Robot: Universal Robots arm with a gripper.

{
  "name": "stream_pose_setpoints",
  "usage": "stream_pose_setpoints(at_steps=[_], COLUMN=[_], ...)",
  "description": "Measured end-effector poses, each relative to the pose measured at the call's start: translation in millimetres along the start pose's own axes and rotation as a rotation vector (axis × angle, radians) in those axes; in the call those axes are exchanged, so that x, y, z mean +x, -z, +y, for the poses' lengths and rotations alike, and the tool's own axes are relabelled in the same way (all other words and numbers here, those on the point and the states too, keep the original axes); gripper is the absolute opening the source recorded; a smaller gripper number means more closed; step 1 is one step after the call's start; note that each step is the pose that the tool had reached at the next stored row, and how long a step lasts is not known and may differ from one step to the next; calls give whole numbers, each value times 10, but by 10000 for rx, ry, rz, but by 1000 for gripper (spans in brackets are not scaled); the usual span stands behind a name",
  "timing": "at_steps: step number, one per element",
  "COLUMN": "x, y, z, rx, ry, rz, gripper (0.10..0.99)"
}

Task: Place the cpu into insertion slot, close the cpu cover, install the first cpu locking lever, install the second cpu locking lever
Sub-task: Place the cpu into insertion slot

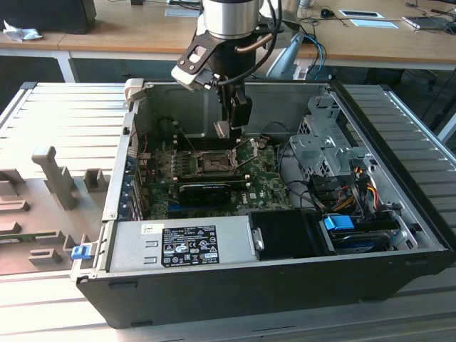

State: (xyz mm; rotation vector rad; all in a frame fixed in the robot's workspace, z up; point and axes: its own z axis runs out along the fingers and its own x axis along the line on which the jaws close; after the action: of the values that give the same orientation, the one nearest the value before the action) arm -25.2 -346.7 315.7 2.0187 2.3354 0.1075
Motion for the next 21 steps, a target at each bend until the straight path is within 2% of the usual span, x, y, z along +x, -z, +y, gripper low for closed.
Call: stream_pose_setpoints(at_steps=[14,20,21], x=[0,-1,1], y=[-72,-119,-149], z=[-6,-10,-13], rx=[0,-1,0], ry=[0,1,-1], rz=[1,2,1], gripper=[529,529,529])
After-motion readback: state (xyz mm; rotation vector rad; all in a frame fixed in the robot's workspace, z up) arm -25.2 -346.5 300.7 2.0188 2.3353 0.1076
